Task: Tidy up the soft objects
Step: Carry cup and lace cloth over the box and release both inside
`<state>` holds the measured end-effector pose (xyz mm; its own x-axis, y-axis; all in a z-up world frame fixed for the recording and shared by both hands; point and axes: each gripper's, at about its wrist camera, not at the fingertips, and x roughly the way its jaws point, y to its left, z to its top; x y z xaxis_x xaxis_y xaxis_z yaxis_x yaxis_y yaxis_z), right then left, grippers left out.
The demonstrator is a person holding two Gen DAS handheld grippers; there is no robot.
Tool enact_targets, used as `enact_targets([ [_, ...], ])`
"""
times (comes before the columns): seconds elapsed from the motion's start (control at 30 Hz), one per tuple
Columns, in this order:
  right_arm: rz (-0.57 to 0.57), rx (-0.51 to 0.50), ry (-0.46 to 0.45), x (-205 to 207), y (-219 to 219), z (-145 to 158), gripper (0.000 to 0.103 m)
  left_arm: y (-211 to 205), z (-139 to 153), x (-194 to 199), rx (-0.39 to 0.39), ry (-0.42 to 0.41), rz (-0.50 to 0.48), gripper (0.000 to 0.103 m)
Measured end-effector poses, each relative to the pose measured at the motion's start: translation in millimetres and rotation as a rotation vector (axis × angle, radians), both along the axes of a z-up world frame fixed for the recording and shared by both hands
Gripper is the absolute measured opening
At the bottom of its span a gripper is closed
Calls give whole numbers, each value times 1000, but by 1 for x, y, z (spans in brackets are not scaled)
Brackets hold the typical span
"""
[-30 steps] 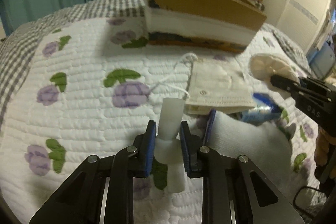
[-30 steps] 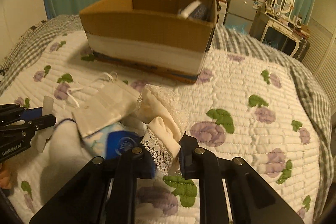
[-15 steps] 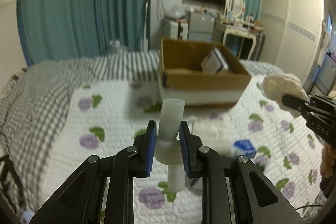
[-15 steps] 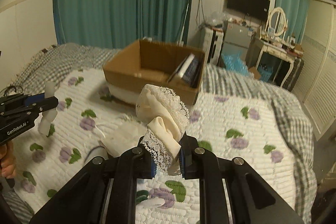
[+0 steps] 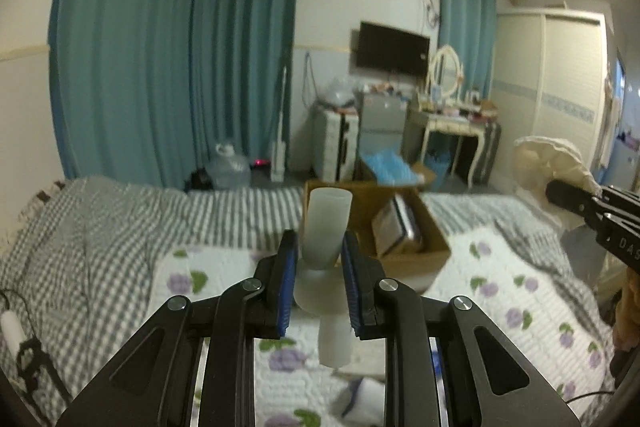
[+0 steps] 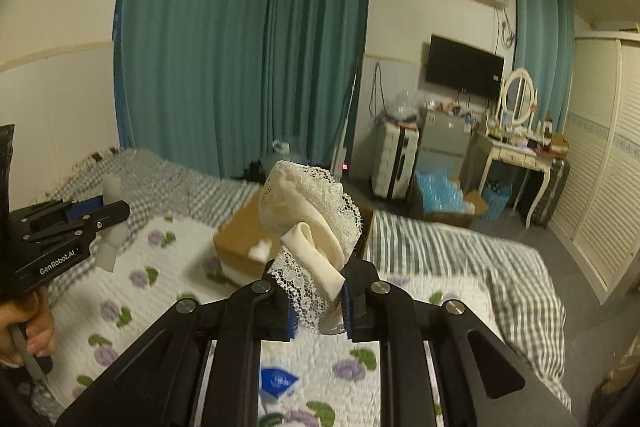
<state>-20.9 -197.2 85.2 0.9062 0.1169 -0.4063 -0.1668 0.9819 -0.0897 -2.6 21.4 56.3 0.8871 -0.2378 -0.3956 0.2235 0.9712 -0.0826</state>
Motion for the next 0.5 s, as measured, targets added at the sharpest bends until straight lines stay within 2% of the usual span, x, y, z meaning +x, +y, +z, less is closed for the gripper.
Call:
enact_targets([
  [0.27, -6, -22, -100, 18, 11, 31, 16, -6, 29, 20, -25, -65, -17, 21],
  [0.37, -7, -38, -124, 32, 13, 36, 16, -9, 35, 35, -33, -86, -16, 21],
  [0.5, -4, -1, -127, 63, 11, 36, 16, -14, 34, 58, -28, -88, -12, 21],
])
